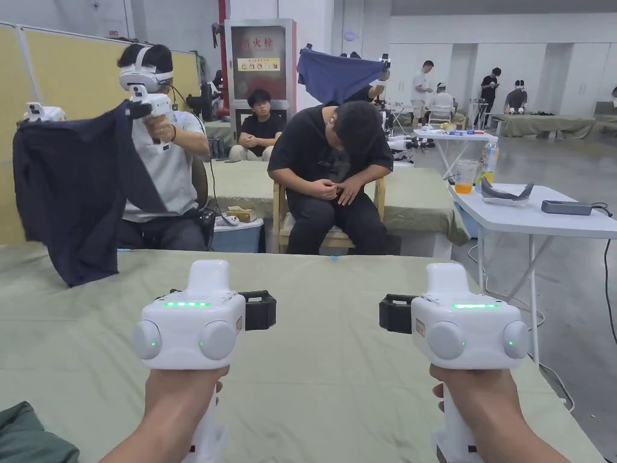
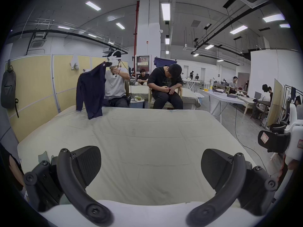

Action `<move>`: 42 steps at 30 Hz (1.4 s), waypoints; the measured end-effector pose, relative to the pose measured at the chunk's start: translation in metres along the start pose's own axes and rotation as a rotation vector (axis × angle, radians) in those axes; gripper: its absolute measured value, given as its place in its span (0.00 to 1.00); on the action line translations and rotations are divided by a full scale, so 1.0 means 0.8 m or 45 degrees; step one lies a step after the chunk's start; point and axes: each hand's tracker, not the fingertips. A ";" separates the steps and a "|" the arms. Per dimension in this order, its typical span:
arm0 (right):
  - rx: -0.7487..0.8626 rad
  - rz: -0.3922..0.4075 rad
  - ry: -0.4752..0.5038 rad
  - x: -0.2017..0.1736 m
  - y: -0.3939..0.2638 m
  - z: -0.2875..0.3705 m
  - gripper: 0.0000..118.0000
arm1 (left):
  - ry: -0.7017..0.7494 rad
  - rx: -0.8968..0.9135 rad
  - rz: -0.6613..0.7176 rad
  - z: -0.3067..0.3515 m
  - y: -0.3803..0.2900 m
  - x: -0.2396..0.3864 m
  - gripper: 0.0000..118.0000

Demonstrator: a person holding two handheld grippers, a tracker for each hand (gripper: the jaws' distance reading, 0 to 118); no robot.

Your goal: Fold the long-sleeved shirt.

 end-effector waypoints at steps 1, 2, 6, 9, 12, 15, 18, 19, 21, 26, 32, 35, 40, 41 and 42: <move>0.001 0.003 -0.006 0.000 0.000 0.000 1.00 | -0.006 -0.001 0.002 0.000 0.000 0.000 1.00; 0.002 0.008 -0.019 -0.001 0.000 0.000 1.00 | -0.007 0.002 0.003 0.001 0.000 0.000 1.00; -0.008 0.012 -0.009 -0.001 -0.002 0.001 1.00 | -0.006 0.001 -0.009 0.002 -0.002 0.000 1.00; -0.002 0.015 -0.013 -0.002 -0.003 0.003 1.00 | -0.004 -0.001 -0.018 0.003 -0.003 0.000 1.00; -0.003 0.020 -0.011 -0.002 -0.001 0.004 1.00 | -0.008 -0.007 -0.007 0.003 -0.004 -0.001 1.00; 0.003 0.033 -0.010 -0.002 0.001 0.006 1.00 | -0.002 -0.006 -0.004 0.004 -0.004 -0.001 1.00; 0.006 0.033 -0.006 -0.002 0.003 0.007 1.00 | -0.006 -0.004 0.000 0.004 -0.003 -0.002 1.00; 0.008 0.030 -0.005 -0.002 0.004 0.007 1.00 | -0.005 -0.002 -0.002 0.005 -0.003 -0.002 1.00; 0.007 0.026 -0.004 -0.003 0.005 0.007 1.00 | -0.006 0.001 -0.006 0.006 -0.001 -0.001 1.00; 0.004 0.034 0.002 -0.005 0.004 0.007 1.00 | -0.019 0.010 -0.021 0.008 0.001 0.001 1.00; 0.000 0.013 0.007 -0.004 0.001 0.005 1.00 | -0.009 0.003 -0.017 0.006 0.001 0.001 1.00; -0.003 0.009 0.006 -0.004 0.000 0.003 1.00 | -0.007 0.000 -0.013 0.004 -0.001 0.000 1.00; -0.006 0.008 0.005 -0.005 -0.002 0.001 1.00 | -0.005 -0.009 -0.004 0.002 -0.004 0.000 1.00; -0.007 0.006 0.007 -0.005 -0.002 0.001 1.00 | -0.008 -0.010 -0.001 0.002 -0.005 0.000 1.00; -0.009 0.006 0.008 -0.005 -0.002 0.000 1.00 | -0.011 -0.012 0.000 0.002 -0.005 0.000 1.00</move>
